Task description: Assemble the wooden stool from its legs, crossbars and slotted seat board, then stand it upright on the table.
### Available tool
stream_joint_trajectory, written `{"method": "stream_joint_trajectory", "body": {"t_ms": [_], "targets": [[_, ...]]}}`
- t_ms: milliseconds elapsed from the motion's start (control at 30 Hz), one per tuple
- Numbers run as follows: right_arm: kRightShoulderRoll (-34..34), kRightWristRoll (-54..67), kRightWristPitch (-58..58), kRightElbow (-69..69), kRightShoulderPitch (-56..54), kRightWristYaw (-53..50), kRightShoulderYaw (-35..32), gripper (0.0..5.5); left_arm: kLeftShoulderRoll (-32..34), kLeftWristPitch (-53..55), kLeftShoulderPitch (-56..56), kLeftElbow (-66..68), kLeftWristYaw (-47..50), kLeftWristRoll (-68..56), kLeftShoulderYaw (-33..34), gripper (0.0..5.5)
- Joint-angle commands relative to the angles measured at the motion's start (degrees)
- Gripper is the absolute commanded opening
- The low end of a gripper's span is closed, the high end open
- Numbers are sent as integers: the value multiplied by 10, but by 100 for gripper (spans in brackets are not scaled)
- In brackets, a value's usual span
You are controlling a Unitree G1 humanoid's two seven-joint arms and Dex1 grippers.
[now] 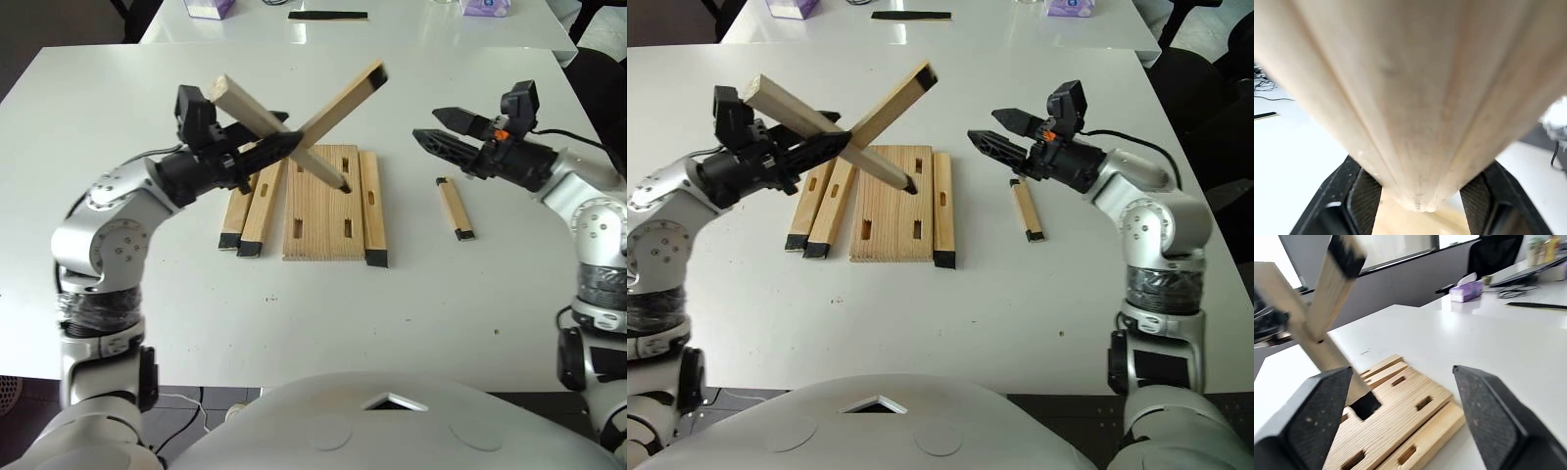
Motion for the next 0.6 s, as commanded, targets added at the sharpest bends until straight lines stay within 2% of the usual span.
{"method": "stream_joint_trajectory", "body": {"t_ms": [33, 200, 600], "targets": [[49, -62, -46, 69, -55, -100, -9, 377, 58, -60, -2, 41, -88, 43, 6, 209], [94, -106, -97, 151, -99, -186, -29, 377, 88, -85, -14, 61, -163, 48, 3, 209], [121, -125, -152, 172, -60, -195, -46, 377, 113, -94, -50, 108, -264, 86, -49, 209]]}}
